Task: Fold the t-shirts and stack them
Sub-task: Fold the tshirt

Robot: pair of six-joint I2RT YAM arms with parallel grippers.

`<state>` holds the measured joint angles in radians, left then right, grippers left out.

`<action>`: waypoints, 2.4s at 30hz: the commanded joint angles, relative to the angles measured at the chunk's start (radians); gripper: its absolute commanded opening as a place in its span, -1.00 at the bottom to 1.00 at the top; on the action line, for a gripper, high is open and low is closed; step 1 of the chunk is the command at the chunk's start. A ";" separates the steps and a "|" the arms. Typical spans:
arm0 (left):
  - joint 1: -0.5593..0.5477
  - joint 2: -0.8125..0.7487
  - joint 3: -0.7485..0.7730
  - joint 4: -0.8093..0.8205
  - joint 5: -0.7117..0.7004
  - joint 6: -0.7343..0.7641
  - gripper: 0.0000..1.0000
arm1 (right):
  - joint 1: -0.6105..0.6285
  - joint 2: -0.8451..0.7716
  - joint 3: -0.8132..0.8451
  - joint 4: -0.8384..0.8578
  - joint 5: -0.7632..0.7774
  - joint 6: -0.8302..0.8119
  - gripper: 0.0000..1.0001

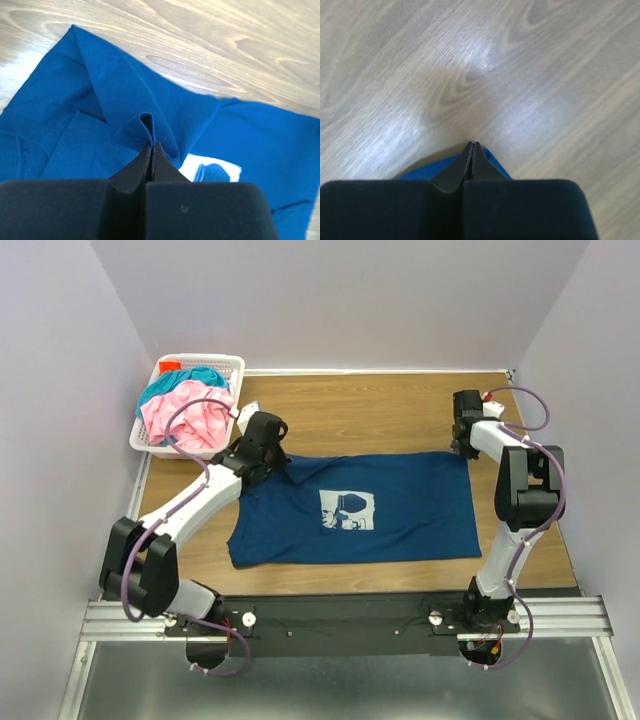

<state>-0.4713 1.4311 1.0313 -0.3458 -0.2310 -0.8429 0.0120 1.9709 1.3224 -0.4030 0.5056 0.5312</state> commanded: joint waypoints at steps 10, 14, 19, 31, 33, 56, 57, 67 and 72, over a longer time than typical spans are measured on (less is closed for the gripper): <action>-0.023 -0.343 -0.181 -0.133 -0.047 -0.169 -1.00 | 0.003 -0.293 -0.179 -0.022 -0.065 0.013 -0.99; -0.041 -0.437 -0.256 -0.140 -0.037 -0.215 -1.00 | 0.005 -0.352 -0.210 -0.022 -0.096 -0.005 -0.99; -0.043 -0.463 -0.292 -0.124 -0.033 -0.219 -1.00 | 0.003 -0.270 -0.161 -0.023 -0.173 -0.028 -0.52; -0.046 -0.399 -0.290 -0.098 -0.024 -0.200 -1.00 | 0.016 -0.038 0.009 -0.022 -0.239 -0.054 0.04; -0.047 -0.399 -0.295 -0.093 -0.024 -0.199 -1.00 | 0.019 -0.009 0.023 -0.023 -0.219 -0.051 0.04; -0.047 -0.446 -0.303 -0.113 -0.018 -0.200 -1.00 | 0.020 -0.168 -0.050 -0.045 -0.124 -0.053 -0.95; -0.047 -0.455 -0.303 -0.120 -0.019 -0.202 -1.00 | 0.020 -0.200 -0.064 -0.045 -0.115 -0.054 -0.95; -0.050 -0.595 -0.367 -0.173 0.013 -0.242 -1.00 | 0.020 -0.423 -0.245 -0.051 -0.098 -0.022 -0.95; -0.053 -0.659 -0.422 -0.177 0.041 -0.252 -1.00 | 0.020 -0.518 -0.322 -0.053 -0.111 -0.020 -0.95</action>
<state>-0.5186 0.8146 0.6422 -0.4984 -0.2214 -1.0714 0.0311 1.5311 1.0515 -0.4435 0.3698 0.4973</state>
